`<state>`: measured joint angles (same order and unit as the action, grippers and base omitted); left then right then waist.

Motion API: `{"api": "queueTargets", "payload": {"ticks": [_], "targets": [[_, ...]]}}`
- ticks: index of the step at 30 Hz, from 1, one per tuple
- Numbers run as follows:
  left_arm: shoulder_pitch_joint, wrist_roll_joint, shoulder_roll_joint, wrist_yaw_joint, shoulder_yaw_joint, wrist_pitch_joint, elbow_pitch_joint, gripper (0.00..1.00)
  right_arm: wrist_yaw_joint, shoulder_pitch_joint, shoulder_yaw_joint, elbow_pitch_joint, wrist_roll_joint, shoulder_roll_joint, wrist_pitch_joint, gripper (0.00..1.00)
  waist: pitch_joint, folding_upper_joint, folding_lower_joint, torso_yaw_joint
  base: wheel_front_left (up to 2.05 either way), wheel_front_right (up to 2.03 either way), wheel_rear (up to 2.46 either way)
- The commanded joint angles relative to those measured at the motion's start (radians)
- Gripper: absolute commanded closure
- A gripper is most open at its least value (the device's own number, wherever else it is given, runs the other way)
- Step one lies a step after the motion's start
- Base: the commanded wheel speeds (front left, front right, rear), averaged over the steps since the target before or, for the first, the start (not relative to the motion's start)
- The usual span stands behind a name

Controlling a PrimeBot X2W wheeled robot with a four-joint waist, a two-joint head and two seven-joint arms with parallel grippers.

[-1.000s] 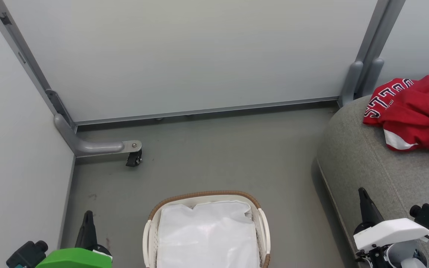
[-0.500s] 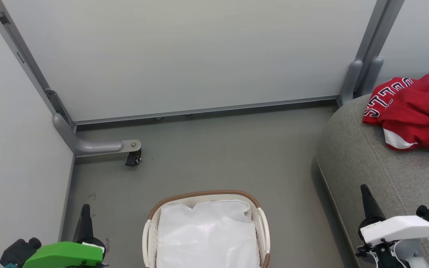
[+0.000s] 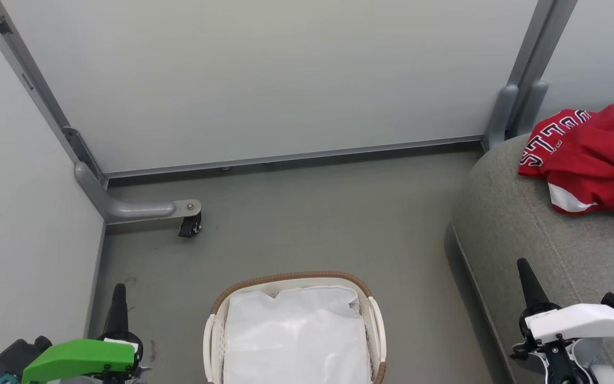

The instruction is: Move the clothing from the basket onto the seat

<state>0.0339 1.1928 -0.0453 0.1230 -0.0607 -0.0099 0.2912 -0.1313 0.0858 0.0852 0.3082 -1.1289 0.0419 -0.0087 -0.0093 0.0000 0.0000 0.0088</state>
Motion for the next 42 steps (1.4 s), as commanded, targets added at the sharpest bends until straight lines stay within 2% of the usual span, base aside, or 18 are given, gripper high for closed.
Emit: {"api": "queueTargets", "payload": {"ticks": [1,42], "targets": [[0.031,0.034,-0.005,0.004,-0.007,0.009,-0.015,1.00,0.000,0.020,0.005,-0.016,-0.037,0.008,0.009,1.00,0.000,0.0000,0.0000,0.000,0.00,0.00,0.00],[0.072,0.333,-0.007,0.010,-0.045,0.099,-0.041,1.00,0.001,0.027,0.025,-0.056,-0.382,0.010,0.098,1.00,0.009,0.0000,0.0000,-0.006,0.00,0.00,0.00]]}}
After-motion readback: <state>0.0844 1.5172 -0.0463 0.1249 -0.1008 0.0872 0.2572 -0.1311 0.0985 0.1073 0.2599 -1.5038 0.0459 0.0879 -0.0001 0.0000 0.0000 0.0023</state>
